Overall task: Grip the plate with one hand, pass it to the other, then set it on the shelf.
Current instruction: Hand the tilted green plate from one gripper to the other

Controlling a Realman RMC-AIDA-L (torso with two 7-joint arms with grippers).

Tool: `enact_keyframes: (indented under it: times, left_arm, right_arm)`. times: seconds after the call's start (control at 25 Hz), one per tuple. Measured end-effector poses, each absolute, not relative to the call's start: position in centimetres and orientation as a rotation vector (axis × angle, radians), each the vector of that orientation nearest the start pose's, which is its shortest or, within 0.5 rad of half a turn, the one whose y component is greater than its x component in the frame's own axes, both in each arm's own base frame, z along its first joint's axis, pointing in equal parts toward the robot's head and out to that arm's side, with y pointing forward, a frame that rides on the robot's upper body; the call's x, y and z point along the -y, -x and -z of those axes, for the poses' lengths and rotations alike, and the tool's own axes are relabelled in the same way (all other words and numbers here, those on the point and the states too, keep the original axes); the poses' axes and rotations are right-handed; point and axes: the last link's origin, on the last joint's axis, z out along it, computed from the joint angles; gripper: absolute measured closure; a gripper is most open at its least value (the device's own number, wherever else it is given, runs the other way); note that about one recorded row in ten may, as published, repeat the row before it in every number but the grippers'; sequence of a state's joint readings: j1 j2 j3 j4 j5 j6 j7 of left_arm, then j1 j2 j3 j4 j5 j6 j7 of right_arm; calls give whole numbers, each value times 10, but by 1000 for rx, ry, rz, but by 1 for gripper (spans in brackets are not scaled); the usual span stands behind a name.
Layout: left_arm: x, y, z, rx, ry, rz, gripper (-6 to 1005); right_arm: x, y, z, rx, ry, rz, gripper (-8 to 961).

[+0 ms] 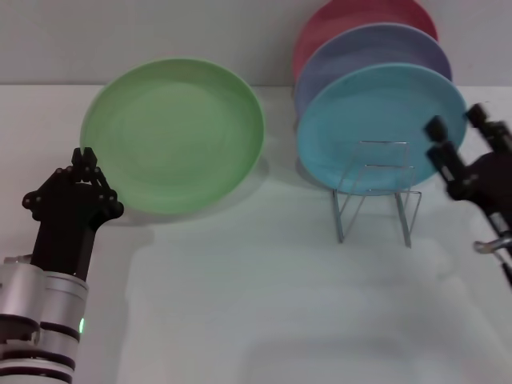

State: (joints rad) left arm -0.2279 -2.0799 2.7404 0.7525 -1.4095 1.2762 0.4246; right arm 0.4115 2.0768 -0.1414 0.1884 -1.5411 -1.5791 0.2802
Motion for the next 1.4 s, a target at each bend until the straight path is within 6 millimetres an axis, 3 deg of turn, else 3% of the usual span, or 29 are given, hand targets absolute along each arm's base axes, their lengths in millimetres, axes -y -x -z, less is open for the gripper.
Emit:
enact_keyframes:
  times: [0.08, 0.4, 0.92, 1.4]
  left_arm:
    - [-260, 254, 73, 551, 1487, 709, 969]
    - [-248, 250, 70, 491, 1465, 687, 969]
    - [-245, 250, 74, 490, 1485, 687, 969]
    - [-241, 242, 77, 462, 1492, 636, 969]
  right_arm:
    - [-278, -283, 45, -462, 1806, -1076, 317]
    - [-270, -264, 67, -441, 1922, -1101, 321]
    - [-263, -257, 75, -422, 1962, -1113, 322]
    - [-279, -246, 85, -410, 2016, -1077, 322]
